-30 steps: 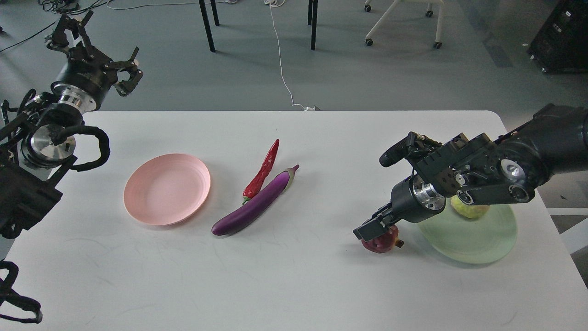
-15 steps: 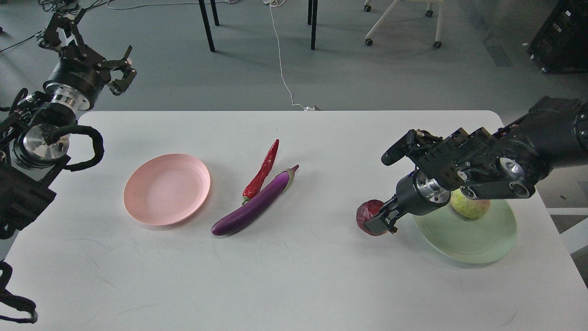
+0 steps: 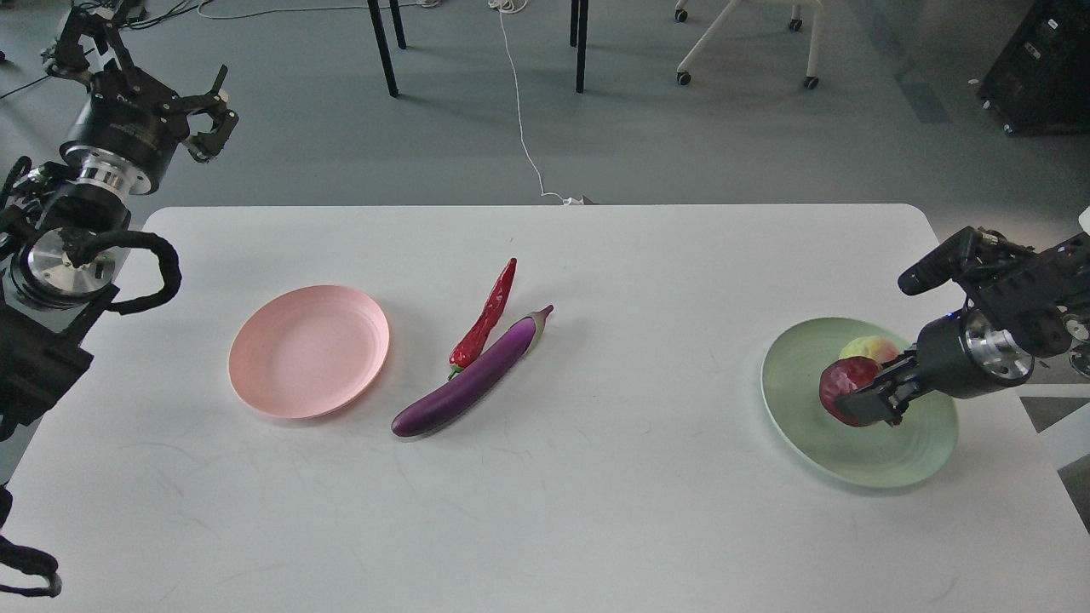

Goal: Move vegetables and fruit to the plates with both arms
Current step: 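Place the pomegranate on the green plate and release it, then withdraw the right arm and reach the left hand to the eggplant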

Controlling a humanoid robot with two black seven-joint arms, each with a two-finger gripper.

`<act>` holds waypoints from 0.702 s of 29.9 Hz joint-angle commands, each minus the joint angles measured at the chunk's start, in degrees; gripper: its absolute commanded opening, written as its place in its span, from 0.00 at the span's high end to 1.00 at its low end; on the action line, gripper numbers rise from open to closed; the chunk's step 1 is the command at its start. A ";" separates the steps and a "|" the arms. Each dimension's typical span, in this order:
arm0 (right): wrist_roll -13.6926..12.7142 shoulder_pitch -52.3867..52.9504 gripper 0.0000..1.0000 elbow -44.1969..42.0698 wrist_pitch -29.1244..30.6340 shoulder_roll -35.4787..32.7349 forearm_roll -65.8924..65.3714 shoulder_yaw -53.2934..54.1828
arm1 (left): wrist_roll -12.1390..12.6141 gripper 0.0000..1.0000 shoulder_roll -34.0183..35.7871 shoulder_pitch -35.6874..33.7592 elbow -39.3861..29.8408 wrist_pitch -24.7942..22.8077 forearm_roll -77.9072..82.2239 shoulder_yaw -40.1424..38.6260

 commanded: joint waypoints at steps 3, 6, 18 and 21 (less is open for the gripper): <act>-0.09 -3.56 0.08 3.01 -0.06 -3.21 0.29 3.67 | 0.04 0.02 -0.27 -0.23 0.00 0.30 0.16 0.78; -0.09 -4.88 0.02 2.49 -0.06 -3.65 0.20 4.11 | 0.13 0.02 -0.36 -0.31 0.00 0.30 0.25 0.87; 0.00 -5.75 0.02 -11.47 10.30 -11.56 8.62 32.99 | 0.21 0.02 0.51 -1.54 -0.18 0.39 4.10 4.91; 0.00 -10.93 0.01 -18.59 10.31 -11.04 15.73 43.53 | 0.56 0.02 3.14 -1.37 -4.90 1.17 10.33 6.57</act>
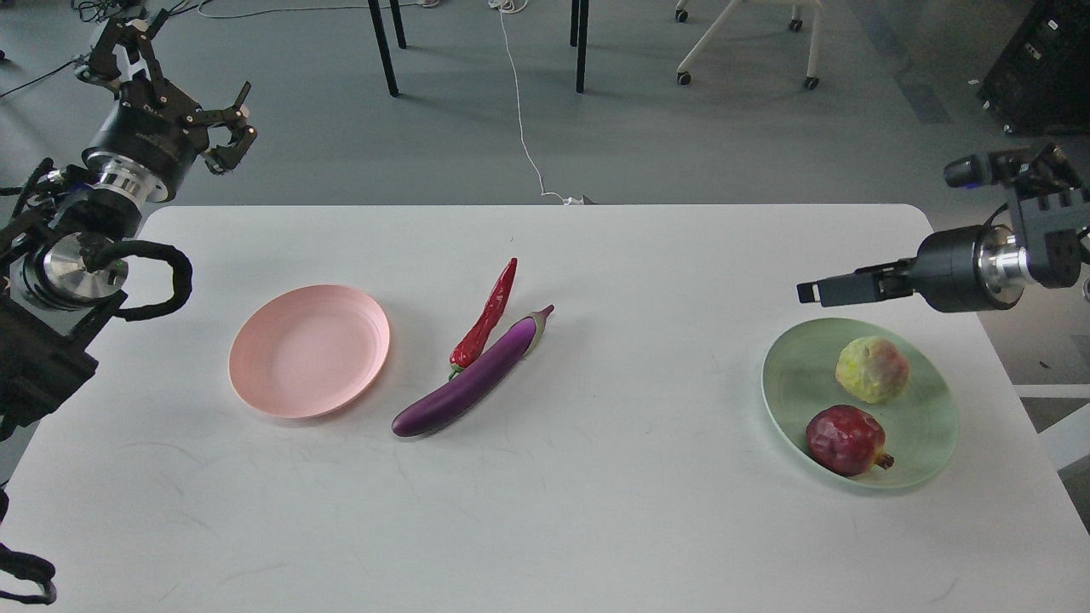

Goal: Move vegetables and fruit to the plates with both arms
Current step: 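Withdraw the right arm and reach the left hand to the eggplant, then grasp the purple eggplant with the left hand and lay it on the pink plate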

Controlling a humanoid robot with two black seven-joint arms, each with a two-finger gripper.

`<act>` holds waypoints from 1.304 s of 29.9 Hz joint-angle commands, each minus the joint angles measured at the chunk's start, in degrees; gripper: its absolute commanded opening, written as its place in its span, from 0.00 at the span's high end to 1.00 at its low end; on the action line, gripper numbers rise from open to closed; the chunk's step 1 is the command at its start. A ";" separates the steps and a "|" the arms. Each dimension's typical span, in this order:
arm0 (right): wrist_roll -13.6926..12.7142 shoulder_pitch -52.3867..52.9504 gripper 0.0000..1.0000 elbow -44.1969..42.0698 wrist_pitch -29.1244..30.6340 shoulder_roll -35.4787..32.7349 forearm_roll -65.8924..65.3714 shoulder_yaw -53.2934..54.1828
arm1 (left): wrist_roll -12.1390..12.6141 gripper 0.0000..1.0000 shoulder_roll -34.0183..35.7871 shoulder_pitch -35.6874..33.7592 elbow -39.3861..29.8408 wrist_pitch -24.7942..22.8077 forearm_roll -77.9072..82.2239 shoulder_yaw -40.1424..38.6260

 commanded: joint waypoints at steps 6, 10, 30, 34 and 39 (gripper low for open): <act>0.04 -18.16 0.01 -12.43 -0.22 4.26 16.70 31.51 | -0.13 0.02 10.43 0.17 -18.67 4.49 22.60 14.56; 0.12 -30.12 0.02 -12.60 -0.75 8.22 23.73 44.69 | -0.13 0.02 10.18 0.16 -21.57 4.84 38.94 16.42; -0.14 -46.13 0.01 -27.72 6.89 13.94 73.31 68.36 | -0.13 0.02 -10.92 -0.89 -16.75 8.97 109.44 19.31; -0.23 -48.33 0.01 -27.72 7.51 13.94 73.31 71.27 | -0.13 0.03 -11.88 -0.89 -16.84 12.30 117.28 24.41; -0.23 -48.42 0.01 -27.63 7.60 13.94 73.31 71.36 | 1.45 0.06 -12.41 -0.45 -16.49 15.65 119.31 28.89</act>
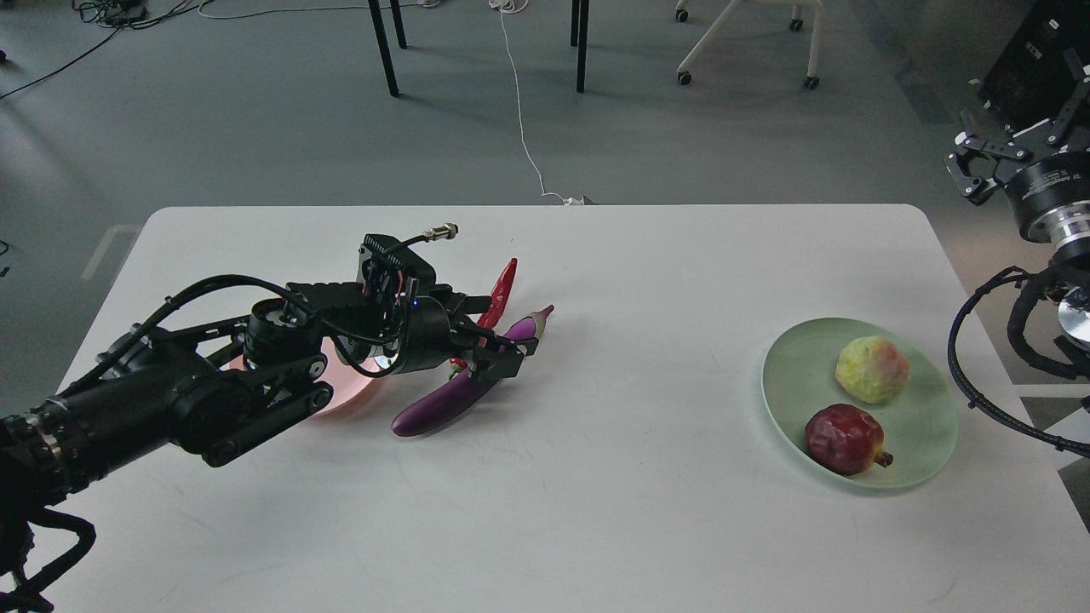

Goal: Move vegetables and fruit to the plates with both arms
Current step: 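Grasp the purple eggplant with the left hand and lay it on the pink plate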

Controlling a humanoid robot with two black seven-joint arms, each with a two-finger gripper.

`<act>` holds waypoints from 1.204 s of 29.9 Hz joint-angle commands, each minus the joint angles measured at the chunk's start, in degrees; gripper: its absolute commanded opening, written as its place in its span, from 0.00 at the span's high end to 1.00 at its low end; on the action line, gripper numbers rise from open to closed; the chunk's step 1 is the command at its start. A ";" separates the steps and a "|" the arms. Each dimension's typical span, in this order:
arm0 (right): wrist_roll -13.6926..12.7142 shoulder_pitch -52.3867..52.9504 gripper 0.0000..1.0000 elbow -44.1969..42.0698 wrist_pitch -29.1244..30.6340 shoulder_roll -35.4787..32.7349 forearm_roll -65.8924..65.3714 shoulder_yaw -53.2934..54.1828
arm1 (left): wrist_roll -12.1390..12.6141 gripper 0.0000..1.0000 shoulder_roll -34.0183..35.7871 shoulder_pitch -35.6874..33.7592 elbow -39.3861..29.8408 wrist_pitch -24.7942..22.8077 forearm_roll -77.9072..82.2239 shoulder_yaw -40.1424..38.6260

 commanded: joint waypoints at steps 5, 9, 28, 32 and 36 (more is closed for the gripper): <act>0.01 -0.08 0.01 0.43 0.06 0.09 0.01 0.36 | 3.24 0.34 -0.12 0.19 0.66 0.99 0.86 6.87; 0.01 -0.08 0.01 0.52 -0.03 0.09 0.01 0.36 | 3.59 0.53 -0.30 0.36 1.80 0.99 0.86 6.97; 0.27 0.01 0.01 0.43 0.06 -0.70 0.01 1.50 | 2.71 0.78 25.26 -0.69 -10.94 5.30 -8.80 1.61; 0.27 -0.08 0.01 0.61 0.06 0.00 0.01 2.03 | 2.71 0.78 27.48 2.90 -8.58 5.21 -9.07 1.78; 0.27 0.01 0.01 0.87 0.06 0.79 0.01 2.03 | 2.80 0.76 26.78 5.28 -6.29 5.21 -9.25 1.78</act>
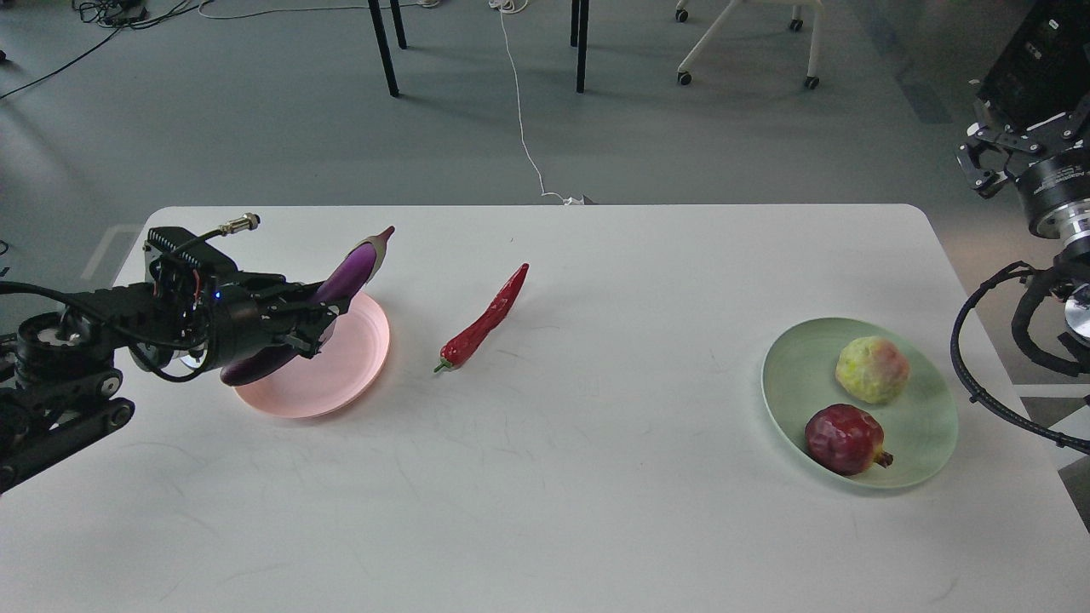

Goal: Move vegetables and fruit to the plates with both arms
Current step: 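Grasp the purple eggplant with the left hand and lay it on the pink plate, then move the left hand to the red chili pepper and grasp it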

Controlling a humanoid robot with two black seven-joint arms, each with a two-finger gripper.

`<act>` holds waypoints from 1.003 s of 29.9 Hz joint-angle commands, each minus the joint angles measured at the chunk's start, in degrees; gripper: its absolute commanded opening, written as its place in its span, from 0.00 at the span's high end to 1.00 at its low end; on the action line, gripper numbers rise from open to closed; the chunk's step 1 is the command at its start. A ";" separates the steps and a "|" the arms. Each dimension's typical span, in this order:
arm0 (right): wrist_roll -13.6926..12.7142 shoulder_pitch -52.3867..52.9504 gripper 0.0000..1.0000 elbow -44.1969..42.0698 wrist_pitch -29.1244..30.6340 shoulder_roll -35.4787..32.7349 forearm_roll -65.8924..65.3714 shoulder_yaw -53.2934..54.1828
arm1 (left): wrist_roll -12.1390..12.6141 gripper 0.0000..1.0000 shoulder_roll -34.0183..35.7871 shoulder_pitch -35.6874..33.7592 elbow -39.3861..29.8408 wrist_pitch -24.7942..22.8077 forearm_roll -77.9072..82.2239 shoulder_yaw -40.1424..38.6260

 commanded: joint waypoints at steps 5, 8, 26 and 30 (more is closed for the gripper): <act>0.00 0.44 0.01 0.25 0.00 0.51 0.00 0.02 | 0.18 0.40 -1.40 3.15 5.04 -0.06 -0.56 -0.01; -0.09 0.44 0.01 0.25 0.00 0.16 0.00 0.02 | 0.09 0.31 -2.81 2.89 5.40 -0.06 -0.56 -0.09; -0.09 0.09 0.01 0.34 0.00 -0.10 -0.09 0.02 | 0.97 0.25 -24.51 -12.40 11.54 -5.07 1.54 2.09; -0.09 -0.08 0.01 0.34 0.18 -0.45 -0.09 0.02 | 0.89 0.32 -28.73 -12.14 16.20 -4.98 3.21 6.14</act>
